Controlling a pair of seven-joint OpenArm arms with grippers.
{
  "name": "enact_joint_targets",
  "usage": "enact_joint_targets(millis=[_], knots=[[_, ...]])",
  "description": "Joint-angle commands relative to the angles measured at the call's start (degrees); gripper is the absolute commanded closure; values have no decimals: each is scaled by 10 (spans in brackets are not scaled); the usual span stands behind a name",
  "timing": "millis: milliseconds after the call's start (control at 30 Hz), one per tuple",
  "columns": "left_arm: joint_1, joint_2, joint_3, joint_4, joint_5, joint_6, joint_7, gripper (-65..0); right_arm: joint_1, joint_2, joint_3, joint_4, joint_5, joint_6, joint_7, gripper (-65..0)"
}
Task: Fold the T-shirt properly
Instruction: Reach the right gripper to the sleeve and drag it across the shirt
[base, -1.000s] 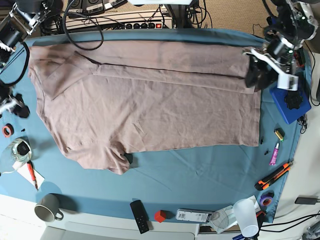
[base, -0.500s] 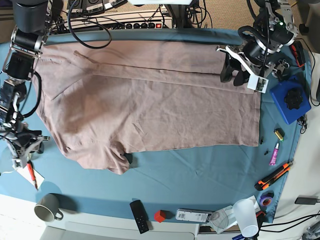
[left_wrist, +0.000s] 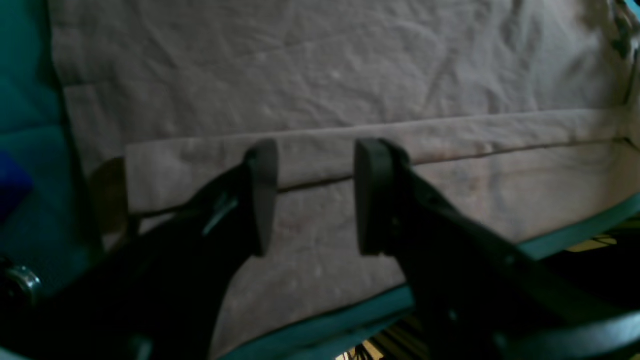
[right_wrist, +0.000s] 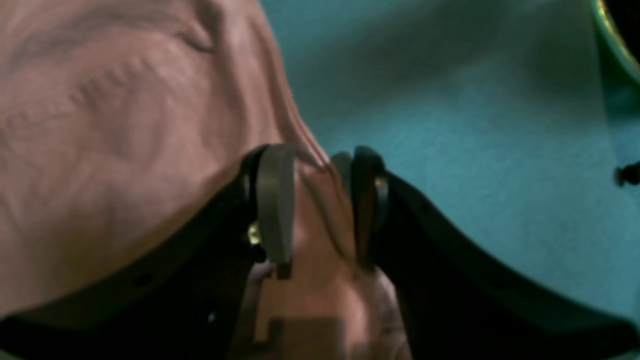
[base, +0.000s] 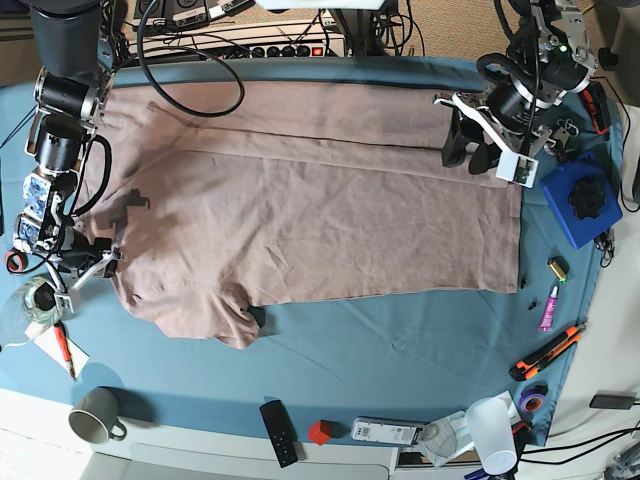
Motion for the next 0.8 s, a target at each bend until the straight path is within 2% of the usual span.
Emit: enact_joint_targets(millis=[0,133,233,333,533,633,767], knots=[[-1,-3,-1,9,-8,-2,-13,-255,5,3,0,1,2,7,-44,-162],[-2,-3,-1,9,-8,-2,-13,-255,5,4,0,5,36,7,-105,-6],[-2,-3,-1,9,-8,-2,-13,-255,5,4,0,23,52,7,-139,0],[-2,-3,-1,9,-8,-2,-13,-255,1,7,1,61,92,8,-182,0],[-2,-3,-1,9,-8,-2,-16,-255,-57,38,1,209,242,8,-291,0],[-3,-3,-1,9,-8,-2,-23,-255,-103,49,1,281,253,7,-324,0],[-3,-3,-1,9,-8,-2,-26,-255,-177,51,19,373,266,7,-332,0]])
